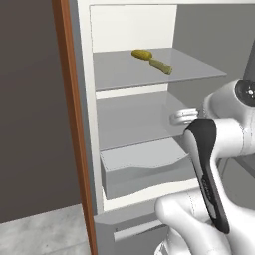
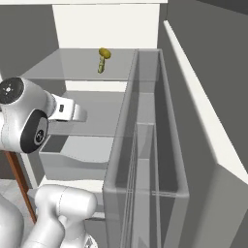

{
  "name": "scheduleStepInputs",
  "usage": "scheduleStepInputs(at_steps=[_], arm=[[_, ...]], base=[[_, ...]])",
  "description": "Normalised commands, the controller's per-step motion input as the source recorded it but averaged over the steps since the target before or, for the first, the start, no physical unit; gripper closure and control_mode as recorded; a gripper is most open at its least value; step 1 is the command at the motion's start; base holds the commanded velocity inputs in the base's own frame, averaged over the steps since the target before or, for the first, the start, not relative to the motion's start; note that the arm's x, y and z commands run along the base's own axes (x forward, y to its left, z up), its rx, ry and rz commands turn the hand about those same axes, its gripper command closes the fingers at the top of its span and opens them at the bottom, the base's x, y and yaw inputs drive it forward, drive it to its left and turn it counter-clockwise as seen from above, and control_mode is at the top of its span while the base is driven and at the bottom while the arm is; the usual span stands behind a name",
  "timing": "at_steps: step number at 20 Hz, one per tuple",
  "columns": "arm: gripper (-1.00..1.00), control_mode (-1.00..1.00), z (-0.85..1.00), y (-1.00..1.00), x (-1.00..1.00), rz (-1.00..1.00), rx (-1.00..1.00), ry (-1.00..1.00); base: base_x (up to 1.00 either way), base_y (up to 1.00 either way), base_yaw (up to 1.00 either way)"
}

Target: Retrieve the butter from the fridge and place it on a plate on the dining table. Then retrieve the butter knife by the fridge and place it near the plate.

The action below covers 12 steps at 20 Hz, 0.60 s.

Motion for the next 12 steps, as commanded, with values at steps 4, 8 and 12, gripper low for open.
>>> scheduleStepInputs(at_steps=[4, 8, 12], arm=[[-1.0, -1.0, 0.51, 0.0, -0.01, 0.0, 0.0, 0.0], [-1.0, -1.0, 0.44, -0.04, -0.09, 0.0, 0.0, 0.0], [-1.0, -1.0, 0.42, -0.05, -0.04, 0.0, 0.0, -0.06]], base=[[0.0, 0.0, 0.0], [0.0, 0.0, 0.0], [0.0, 0.0, 0.0]])
